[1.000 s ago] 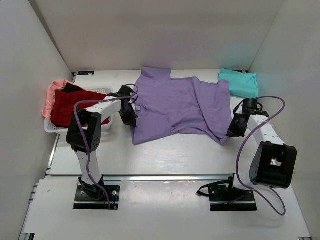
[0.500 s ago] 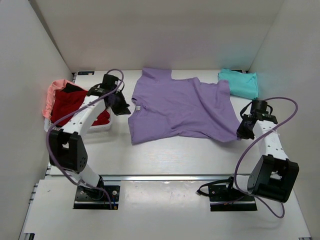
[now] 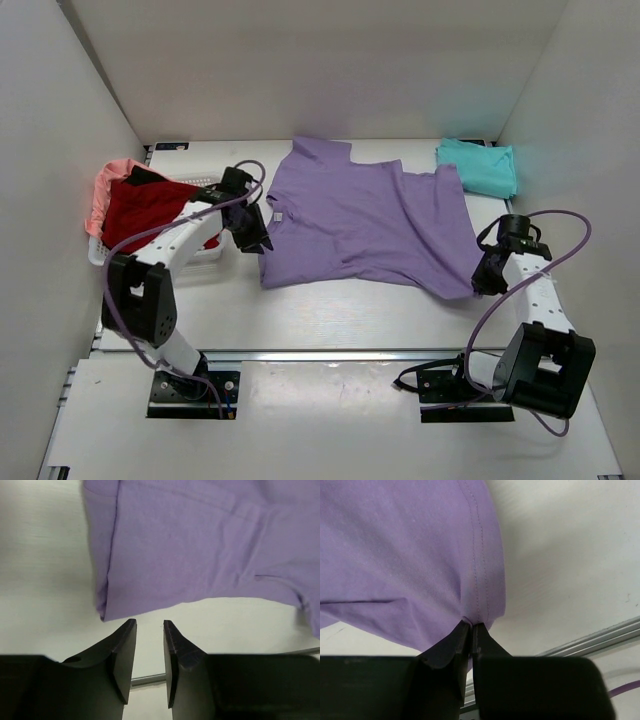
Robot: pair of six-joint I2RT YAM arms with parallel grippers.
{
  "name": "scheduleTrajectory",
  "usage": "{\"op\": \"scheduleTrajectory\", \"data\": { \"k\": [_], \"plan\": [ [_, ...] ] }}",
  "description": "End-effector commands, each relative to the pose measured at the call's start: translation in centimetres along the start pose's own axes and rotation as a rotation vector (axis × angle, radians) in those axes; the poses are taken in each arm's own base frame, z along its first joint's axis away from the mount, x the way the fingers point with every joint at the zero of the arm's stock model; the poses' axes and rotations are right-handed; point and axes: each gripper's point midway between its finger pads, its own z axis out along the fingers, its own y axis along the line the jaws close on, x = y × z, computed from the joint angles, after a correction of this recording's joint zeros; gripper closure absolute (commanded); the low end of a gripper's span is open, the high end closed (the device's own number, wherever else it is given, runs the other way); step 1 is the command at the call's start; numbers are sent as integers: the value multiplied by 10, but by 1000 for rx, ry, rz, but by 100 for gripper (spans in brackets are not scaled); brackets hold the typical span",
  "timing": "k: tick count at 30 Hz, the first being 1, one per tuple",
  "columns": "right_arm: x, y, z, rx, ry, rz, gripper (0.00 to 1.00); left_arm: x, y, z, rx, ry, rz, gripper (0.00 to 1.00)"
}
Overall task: Fold and stack the t-shirts
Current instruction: Flatten out the tshirt
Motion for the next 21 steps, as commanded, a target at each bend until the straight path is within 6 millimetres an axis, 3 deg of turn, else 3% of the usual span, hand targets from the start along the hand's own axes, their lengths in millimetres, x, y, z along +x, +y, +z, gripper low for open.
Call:
{"op": "scheduleTrajectory", "data": {
  "k": [1,6,12,21],
  "plan": [
    [5,-3,-4,4,-20,-3,97,5,9,25,-46,14,43,60],
    [12,0,-1,-7,-5,-16,94,15,29,50,-123,59,60,60],
    [9,6,1,-32,-3,-12,94,28,52,63,-204,92,63,60],
    [10,9,3,-36,4,-24,94,20,38,77,-186,90,75,64]
  ]
}}
